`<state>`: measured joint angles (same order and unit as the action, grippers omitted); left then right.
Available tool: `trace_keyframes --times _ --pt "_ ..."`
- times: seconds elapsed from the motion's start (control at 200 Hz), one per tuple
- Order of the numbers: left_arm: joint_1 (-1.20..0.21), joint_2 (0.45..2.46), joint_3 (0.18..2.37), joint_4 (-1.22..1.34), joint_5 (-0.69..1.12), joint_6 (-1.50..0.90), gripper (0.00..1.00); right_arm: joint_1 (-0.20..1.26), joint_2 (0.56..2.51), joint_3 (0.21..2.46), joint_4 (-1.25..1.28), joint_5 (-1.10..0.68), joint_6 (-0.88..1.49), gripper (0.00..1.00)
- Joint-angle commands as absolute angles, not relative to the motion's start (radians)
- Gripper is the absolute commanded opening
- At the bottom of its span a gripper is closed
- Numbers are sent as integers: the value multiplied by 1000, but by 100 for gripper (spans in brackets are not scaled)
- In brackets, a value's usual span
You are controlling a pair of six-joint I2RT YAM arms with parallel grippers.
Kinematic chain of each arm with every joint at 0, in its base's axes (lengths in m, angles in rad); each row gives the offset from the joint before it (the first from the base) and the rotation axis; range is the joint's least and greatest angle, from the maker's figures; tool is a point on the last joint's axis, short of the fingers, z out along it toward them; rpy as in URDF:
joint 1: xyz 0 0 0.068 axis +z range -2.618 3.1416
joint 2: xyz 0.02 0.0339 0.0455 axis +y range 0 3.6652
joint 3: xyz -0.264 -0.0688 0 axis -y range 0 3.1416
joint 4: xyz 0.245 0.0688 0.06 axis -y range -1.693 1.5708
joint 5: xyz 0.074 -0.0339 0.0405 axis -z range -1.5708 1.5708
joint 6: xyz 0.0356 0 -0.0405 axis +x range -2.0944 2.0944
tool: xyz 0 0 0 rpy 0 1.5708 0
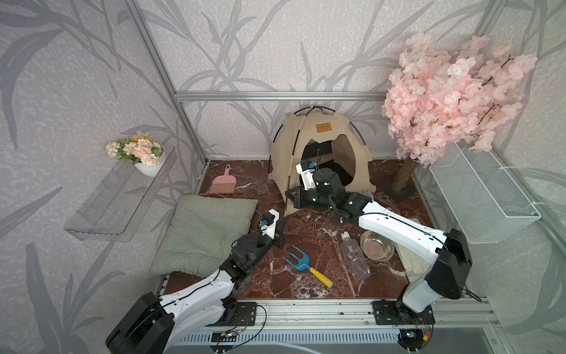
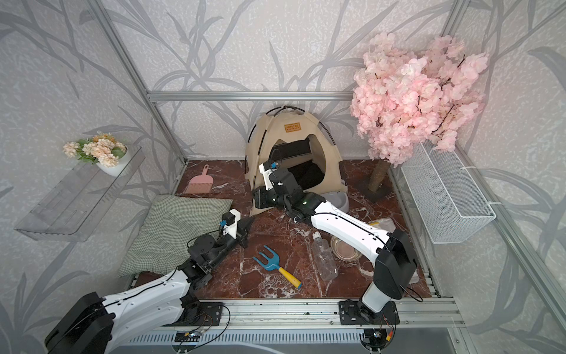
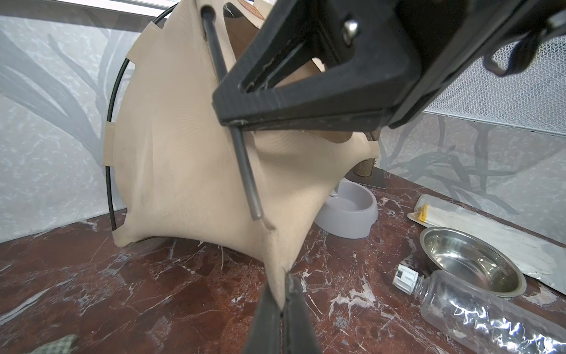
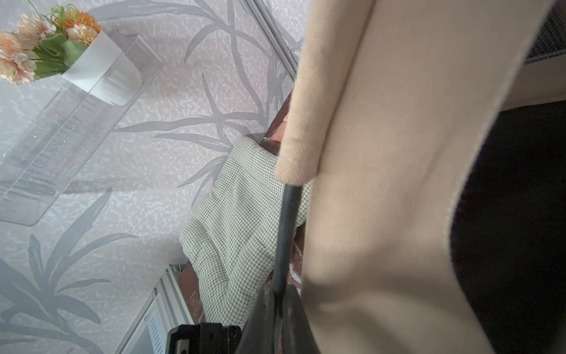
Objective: Install the tent frame in the tent.
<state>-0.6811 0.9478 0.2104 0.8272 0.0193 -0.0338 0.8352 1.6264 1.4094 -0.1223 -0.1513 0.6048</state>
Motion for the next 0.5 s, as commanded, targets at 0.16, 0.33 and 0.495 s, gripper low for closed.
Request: trace_keyframes --times 0.16,0.33,0.495 --pt "-693 936 228 855 43 -29 0 822 1619 1373 -78 -46 587 0" --pt "-693 947 228 861 45 -28 0 813 1585 1394 -71 -87 618 0" --pt "-694 954 223 865 47 -31 0 813 1571 1431 -64 -107 629 0"
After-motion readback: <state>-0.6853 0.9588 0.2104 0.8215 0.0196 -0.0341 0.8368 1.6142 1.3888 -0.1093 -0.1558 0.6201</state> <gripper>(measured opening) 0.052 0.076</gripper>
